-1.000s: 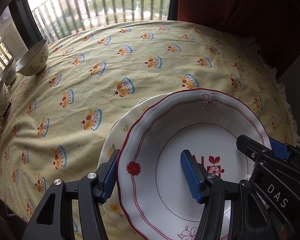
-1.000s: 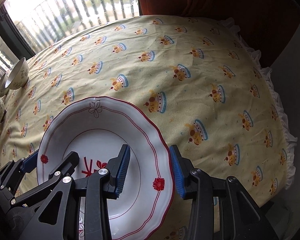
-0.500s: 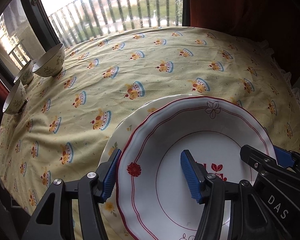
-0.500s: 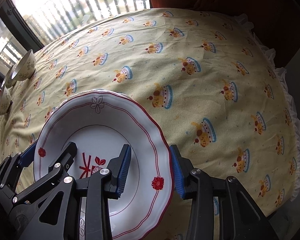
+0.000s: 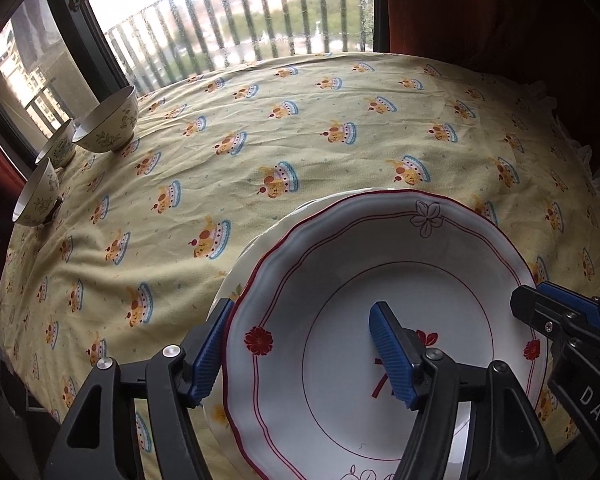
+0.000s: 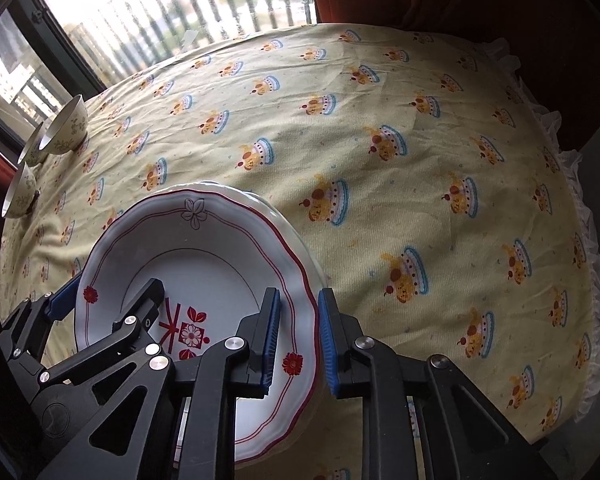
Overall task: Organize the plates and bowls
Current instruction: 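Lift the red-rimmed dish with both grippers and carry it over the plate stack, then lower the dish onto the plate stack and open both grippers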
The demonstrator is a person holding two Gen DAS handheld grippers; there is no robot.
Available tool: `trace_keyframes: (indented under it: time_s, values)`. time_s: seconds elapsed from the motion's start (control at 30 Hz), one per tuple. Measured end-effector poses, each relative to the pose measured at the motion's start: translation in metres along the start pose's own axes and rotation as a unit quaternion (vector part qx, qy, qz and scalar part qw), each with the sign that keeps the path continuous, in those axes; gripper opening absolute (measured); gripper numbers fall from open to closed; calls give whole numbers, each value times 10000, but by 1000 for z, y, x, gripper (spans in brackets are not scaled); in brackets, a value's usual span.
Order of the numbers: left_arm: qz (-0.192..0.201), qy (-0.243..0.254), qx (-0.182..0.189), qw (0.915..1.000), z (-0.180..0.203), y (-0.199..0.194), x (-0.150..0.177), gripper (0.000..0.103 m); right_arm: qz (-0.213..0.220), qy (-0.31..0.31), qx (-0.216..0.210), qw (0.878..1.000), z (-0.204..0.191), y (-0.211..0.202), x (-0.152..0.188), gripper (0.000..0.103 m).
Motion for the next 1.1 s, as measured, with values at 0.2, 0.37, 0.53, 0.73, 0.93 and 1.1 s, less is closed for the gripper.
trace_keyframes:
  time_s: [0.2,0.37,0.53,0.73,0.93,1.1]
  values:
    - [-20,-40,-127,9999,-4,2,0,72,49,-216,22,9998,-10,3,-3,23]
    - [-48,-45,-45,10000,-4,3,-1,78,44,-268,70,9996,-13,4,-6,23]
    - [-166,-155,169,9996,-8,2,-1,84,-2,-365,78,9993,-17,6,-7,27]
    - [-224,-324,311,9987,-28,2,-1,88,37,-417,127,9990,-22,4,-9,43]
    - [-247,-541,473,9971,-63,2,-3,92,146,-447,238,9986,-43,-3,-17,61]
    - [-267,-582,531,9965,-100,6,-9,93,283,-388,235,9986,-74,-4,-23,67]
Point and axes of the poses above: each gripper's, at about its wrist camera, not at the fingertips, and y roughly the way its jaws point, z to its right, x to its underside, the point moved 5 cm from there along y, roughly the way its jaws point
